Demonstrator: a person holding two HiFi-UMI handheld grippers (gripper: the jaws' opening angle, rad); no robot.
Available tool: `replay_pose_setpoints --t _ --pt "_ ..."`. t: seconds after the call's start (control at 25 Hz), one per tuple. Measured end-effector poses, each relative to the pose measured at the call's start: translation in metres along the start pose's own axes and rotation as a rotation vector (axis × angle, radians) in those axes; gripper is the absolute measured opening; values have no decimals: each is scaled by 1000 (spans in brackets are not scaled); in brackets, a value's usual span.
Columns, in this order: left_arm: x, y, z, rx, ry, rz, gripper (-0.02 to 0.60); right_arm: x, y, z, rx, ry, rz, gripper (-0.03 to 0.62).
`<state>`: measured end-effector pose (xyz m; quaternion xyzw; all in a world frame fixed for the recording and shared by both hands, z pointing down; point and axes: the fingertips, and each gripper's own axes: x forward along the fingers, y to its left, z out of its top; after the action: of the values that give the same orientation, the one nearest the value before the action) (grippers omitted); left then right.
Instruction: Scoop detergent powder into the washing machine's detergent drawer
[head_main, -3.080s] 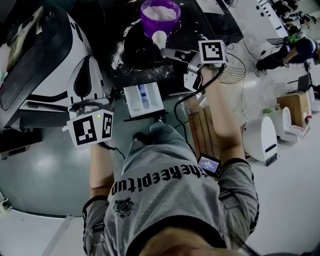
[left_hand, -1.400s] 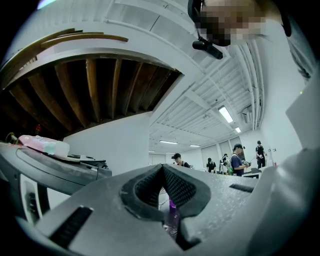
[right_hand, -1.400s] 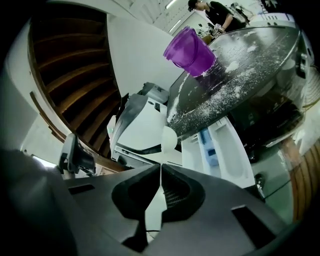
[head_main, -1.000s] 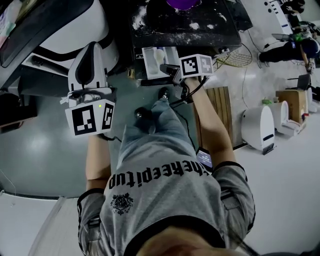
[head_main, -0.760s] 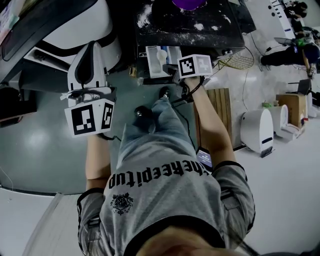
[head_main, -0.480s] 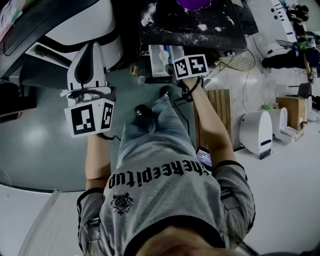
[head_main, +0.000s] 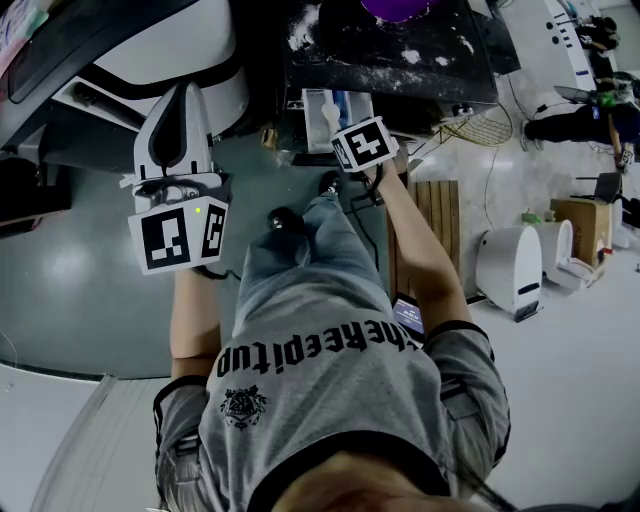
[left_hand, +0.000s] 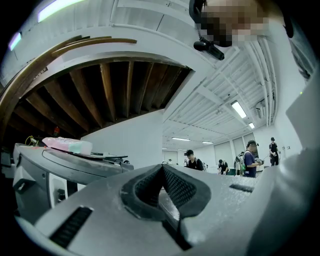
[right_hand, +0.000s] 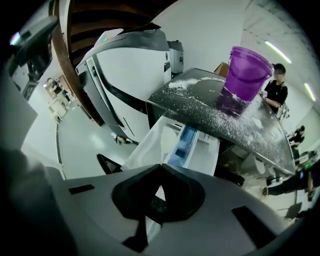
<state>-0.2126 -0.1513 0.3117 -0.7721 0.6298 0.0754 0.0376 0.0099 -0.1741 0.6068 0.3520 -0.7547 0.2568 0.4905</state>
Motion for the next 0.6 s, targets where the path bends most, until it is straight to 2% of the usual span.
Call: replay_pose_setpoints --t 0.08,0.16,0.24,0.6 --pt "0 1 -1 -2 2 1 3 2 5 -3 -49 21 -9 5" --pt "0 1 -2 -6 3 1 3 0 -4 -4 -140 39 -95 5" --pt "0 2 -3 -8 4 1 3 -1 -6 -1 -218 35 -141 5" --pt "1 0 -3 -10 4 -3 3 4 -3 -9 -450 76 -247 5"
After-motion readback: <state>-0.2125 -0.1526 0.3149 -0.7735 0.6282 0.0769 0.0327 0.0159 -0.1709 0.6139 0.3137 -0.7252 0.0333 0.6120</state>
